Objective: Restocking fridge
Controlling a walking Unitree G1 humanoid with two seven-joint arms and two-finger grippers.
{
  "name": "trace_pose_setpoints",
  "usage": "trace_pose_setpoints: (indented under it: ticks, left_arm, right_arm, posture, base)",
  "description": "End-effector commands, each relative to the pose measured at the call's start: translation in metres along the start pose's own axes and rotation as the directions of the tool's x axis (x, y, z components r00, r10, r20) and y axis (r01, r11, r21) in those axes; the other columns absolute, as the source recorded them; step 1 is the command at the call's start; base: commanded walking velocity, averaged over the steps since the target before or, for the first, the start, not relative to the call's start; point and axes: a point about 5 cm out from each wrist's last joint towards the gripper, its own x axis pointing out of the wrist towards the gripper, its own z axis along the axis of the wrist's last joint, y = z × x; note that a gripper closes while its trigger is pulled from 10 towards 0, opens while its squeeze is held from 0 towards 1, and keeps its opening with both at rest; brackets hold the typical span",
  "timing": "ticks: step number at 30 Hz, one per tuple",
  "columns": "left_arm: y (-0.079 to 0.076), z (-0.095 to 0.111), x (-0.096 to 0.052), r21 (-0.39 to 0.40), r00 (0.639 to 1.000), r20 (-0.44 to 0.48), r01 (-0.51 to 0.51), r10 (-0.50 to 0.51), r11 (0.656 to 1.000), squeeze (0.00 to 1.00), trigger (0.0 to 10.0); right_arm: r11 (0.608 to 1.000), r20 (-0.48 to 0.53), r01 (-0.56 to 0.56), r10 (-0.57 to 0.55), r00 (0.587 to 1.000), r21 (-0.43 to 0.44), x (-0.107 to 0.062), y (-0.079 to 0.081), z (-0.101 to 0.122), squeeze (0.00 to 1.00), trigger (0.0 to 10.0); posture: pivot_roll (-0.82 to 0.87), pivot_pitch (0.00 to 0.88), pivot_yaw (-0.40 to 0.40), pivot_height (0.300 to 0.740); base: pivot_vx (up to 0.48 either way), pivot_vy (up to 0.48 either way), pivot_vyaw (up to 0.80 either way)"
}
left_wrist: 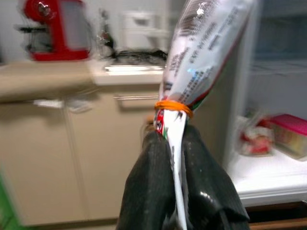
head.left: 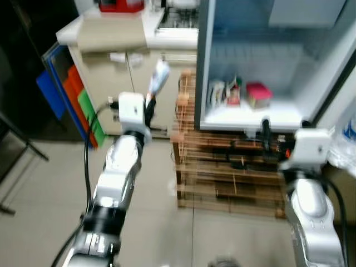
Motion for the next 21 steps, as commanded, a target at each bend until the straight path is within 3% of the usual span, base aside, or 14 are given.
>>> trace_pose_setpoints:
  ticks: [1,7,9,11,14,21]
  left_arm:
    - [0.003,0.001,0.000,-0.004,1.000,0.007,0.019,-0.019,1.000,0.00,10.0]
    - [-0.002,-0.010,-0.009,-0.066,1.000,-0.012,-0.002,0.001,0.998,0.00,10.0]
    - [-0.007,-0.009,-0.016,-0.094,1.000,0.004,0.029,-0.029,0.995,0.00,10.0]
    - [-0.006,-0.005,-0.018,-0.071,0.998,0.016,0.066,-0.065,0.995,0.00,10.0]
    - [-0.002,-0.001,-0.016,-0.060,0.996,0.025,0.083,-0.082,0.995,0.00,10.0]
    - [-0.005,0.000,-0.004,-0.072,0.996,0.034,0.090,-0.088,0.993,0.00,10.0]
  right_arm:
    - [1.000,0.017,-0.002,0.002,1.000,0.006,0.000,0.004,0.002,0.61,10.0]
    - [1.000,-0.022,-0.007,0.007,1.000,0.002,-0.002,0.005,-0.012,0.62,10.0]
    - [1.000,-0.033,-0.004,0.005,0.999,0.026,0.000,0.008,-0.014,0.62,10.0]
    - [0.999,-0.022,-0.021,0.021,1.000,0.039,0.003,0.013,-0.011,0.62,10.0]
    - [0.999,-0.008,-0.040,0.040,0.999,0.027,0.007,0.017,-0.009,0.62,10.0]
    - [0.999,0.043,-0.038,0.037,0.998,0.010,0.026,0.019,-0.005,0.64,10.0]
  posture:
    - [-0.23,0.000,0.087,0.740]
    - [-0.21,0.000,0.086,0.740]
    - [-0.17,0.000,0.084,0.740]
    - [-0.17,0.000,0.089,0.740]
    - [-0.16,0.000,0.102,0.740]
    - [-0.17,0.000,0.064,0.740]
  base:
    - [0.000,0.000,0.00]
    - [0.000,0.000,0.00]
    - [0.000,0.000,0.00]
    - [0.000,0.000,0.00]
    - [0.000,0.000,0.00]
    - [0.185,0.000,-0.80]
